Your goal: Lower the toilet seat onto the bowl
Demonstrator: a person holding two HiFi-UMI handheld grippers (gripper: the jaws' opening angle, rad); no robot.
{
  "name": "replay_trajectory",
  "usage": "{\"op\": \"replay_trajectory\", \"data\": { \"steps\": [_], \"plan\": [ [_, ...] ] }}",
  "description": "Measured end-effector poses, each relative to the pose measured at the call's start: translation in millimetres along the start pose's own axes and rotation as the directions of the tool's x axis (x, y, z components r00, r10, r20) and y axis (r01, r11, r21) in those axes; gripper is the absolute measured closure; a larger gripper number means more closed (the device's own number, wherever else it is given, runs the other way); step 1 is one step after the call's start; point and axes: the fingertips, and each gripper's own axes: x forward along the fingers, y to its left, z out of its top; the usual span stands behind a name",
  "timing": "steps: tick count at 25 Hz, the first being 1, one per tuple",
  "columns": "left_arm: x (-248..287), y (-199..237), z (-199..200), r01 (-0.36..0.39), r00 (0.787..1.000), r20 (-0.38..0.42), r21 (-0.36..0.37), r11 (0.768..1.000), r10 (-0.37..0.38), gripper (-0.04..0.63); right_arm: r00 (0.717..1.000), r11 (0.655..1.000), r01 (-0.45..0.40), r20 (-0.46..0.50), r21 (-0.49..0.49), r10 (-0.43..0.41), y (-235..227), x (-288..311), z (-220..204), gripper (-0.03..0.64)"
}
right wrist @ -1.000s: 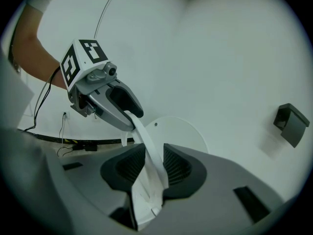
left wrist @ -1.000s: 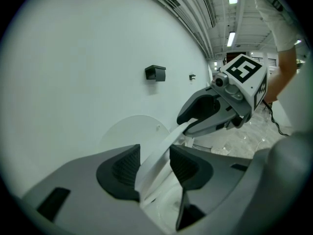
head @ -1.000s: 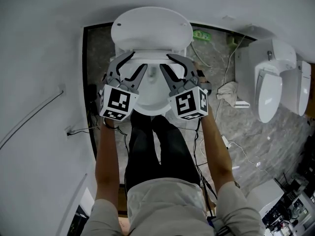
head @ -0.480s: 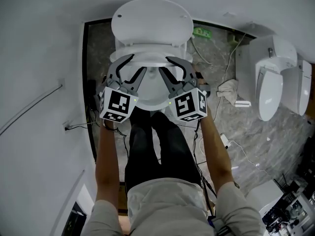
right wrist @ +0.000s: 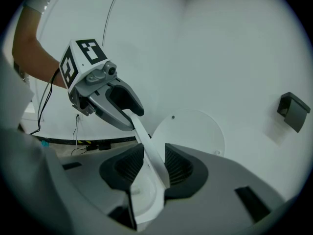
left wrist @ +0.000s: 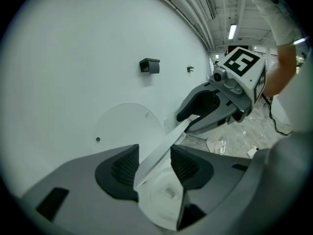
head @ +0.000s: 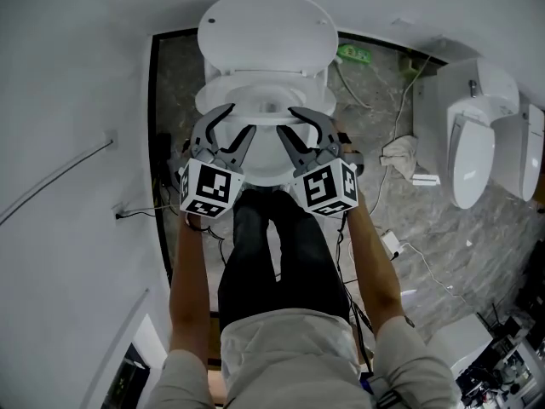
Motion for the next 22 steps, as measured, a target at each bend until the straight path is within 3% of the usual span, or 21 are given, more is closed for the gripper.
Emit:
{"op": "replay_trajectory", "data": {
  "steps": [12, 22],
  "plan": [
    [-6.5, -11.2, -10.5, 0.033, 0.999, 0.005, -0.011, 0.999, -0.033, 0.388, 1.0, 0.999, -0.009, -0.017, 0.033, 0.01, 13.5, -3.7, -6.9, 0.459],
    [-17.6, -30.2, -23.8, 0.118, 0.992, 0.037, -0.052, 0.992, -0.117, 0.373, 0.998, 0.998, 0.009, -0.064, 0.068, -0.005, 33.4, -8.1, -18.5, 0.451]
  ]
}}
